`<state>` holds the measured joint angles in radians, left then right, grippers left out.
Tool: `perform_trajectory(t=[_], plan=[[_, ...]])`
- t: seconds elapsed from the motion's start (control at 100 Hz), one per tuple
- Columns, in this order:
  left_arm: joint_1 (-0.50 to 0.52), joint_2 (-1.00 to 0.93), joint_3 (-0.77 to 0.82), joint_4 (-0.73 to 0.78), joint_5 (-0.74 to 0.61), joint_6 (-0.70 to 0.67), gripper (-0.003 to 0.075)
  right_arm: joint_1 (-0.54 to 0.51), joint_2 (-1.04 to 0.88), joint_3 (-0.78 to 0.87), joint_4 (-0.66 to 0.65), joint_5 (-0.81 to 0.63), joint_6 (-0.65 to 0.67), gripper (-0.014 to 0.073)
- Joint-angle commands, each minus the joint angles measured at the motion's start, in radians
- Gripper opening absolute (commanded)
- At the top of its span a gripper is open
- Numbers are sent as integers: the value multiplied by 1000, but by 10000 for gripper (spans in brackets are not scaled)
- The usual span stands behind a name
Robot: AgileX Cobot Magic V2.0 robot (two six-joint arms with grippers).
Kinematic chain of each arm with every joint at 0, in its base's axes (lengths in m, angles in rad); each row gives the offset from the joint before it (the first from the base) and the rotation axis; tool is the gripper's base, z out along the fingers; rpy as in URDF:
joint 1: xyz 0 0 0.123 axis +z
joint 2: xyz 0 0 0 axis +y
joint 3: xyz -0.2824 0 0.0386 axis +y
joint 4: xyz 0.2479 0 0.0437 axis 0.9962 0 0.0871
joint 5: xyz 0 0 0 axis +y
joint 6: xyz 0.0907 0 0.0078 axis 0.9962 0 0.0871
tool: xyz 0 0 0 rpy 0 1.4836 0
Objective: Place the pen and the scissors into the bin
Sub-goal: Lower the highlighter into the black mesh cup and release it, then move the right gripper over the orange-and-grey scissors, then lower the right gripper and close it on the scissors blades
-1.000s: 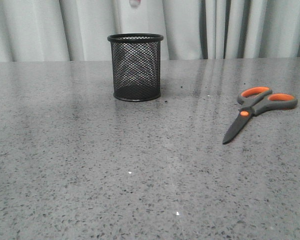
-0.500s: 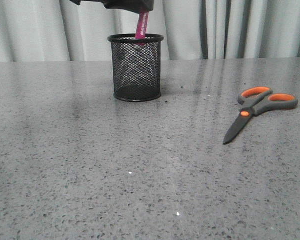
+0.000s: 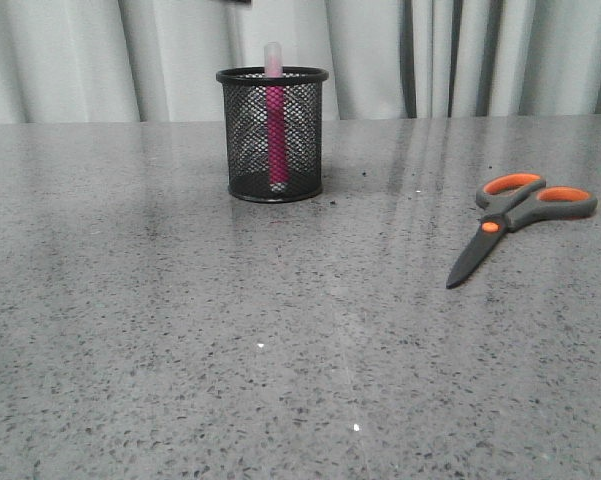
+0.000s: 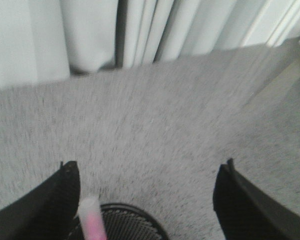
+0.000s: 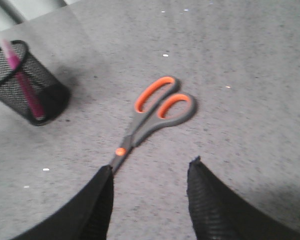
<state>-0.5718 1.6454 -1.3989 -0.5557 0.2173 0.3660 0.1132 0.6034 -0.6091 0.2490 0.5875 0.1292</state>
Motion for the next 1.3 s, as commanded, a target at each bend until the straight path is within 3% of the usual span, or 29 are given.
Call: perform_trajectory(t=[0.0,0.17,0.29,0.41,0.59,0.76,1.01,1.11,1.29], plan=[[-5,-154,-32,38,-19,0,444,2,20,-90,107,-27,-86,309],[-5,-362,-27,120,135,0,302,2,201,-311,142,225,-112,309],[-5,-497,14,145,205,0,294,2,377,-456,119,377,-119,309],[-5,-628,84,148,215,0,294,2,521,-560,114,442,-119,334],[-5,-797,192,148,215,0,294,61,655,-631,132,458,-110,448],[-5,-899,250,148,215,0,294,127,773,-637,135,447,-3,445],[-5,-980,260,148,232,-2,294,129,873,-637,105,408,196,440],[-5,-1000,260,148,244,-2,294,129,899,-637,71,401,283,397],[-43,-1024,260,148,248,-2,294,129,933,-637,46,412,361,379]])
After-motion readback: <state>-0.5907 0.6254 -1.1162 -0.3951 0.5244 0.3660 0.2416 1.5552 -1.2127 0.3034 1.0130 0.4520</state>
